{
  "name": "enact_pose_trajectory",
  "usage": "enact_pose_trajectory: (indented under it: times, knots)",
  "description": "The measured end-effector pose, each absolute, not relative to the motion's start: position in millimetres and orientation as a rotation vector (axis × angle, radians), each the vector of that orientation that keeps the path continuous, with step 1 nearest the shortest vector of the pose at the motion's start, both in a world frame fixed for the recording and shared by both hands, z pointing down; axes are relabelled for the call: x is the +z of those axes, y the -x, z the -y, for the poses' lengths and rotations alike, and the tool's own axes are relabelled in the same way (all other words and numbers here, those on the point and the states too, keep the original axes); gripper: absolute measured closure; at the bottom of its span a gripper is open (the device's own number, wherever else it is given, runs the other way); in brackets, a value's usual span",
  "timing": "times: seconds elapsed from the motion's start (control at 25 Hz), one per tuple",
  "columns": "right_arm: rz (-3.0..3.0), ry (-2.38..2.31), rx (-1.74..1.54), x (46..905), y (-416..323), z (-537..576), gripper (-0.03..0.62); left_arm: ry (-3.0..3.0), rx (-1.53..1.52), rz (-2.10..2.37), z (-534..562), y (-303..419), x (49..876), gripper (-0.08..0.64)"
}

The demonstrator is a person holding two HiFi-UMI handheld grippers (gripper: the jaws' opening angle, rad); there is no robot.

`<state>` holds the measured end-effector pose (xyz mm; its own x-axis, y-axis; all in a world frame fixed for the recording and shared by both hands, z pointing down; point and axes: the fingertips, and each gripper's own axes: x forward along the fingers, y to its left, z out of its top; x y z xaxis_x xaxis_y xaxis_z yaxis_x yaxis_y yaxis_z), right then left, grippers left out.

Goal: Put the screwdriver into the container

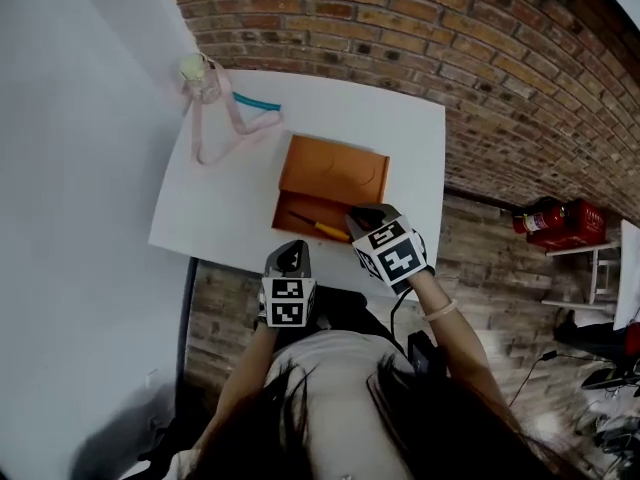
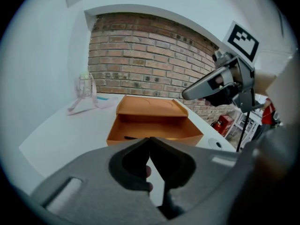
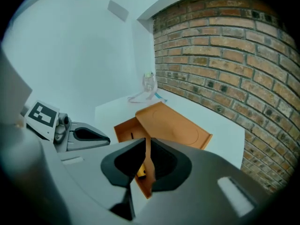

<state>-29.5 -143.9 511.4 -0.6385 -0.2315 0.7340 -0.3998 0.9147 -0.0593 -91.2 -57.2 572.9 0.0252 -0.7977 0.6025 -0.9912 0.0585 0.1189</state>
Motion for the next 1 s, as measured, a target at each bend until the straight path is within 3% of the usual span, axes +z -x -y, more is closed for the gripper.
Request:
enact_pose_trajectory:
  times: [1.0]
  knots:
    - [2.315,-0.772,0.356,486,-32,151,0.584,-1.823,0.610,1.578,66,58,619,0.482]
